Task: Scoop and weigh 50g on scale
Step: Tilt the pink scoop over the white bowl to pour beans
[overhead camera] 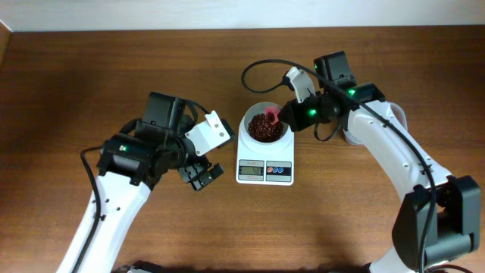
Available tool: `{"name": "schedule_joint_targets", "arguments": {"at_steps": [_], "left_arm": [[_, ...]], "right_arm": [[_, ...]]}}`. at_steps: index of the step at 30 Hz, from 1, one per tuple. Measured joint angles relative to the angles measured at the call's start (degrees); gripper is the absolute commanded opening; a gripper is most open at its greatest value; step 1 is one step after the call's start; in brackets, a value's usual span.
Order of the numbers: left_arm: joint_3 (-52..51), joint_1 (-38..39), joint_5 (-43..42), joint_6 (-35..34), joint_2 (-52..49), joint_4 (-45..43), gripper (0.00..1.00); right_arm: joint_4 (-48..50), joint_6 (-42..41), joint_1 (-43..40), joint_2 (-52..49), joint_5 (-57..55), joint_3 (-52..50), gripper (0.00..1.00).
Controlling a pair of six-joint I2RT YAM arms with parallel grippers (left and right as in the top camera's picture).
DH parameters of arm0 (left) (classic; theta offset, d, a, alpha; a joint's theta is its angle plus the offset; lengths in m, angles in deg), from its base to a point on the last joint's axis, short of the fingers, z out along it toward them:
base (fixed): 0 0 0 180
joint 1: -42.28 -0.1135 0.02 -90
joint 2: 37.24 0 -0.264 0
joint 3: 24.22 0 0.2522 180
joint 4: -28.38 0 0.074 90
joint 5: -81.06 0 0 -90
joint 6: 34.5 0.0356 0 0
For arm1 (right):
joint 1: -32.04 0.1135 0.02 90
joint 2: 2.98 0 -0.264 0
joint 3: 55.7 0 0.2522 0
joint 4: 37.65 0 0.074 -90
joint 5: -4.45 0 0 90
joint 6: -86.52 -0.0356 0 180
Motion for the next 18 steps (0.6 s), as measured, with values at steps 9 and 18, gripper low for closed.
{"name": "schedule_joint_targets", "arguments": {"at_steps": [9, 18], "left_arm": [[0.00, 0.00, 0.00, -0.02, 0.00, 0.00, 0.99], [0.00, 0.00, 0.00, 0.00, 0.00, 0.00, 0.99]], "right_arm": [[0.15, 2.36, 0.76, 0.22, 1.60, 0.26, 0.04], [0.24, 3.87, 0.76, 0.22, 3.08, 0.33, 0.04]]}}
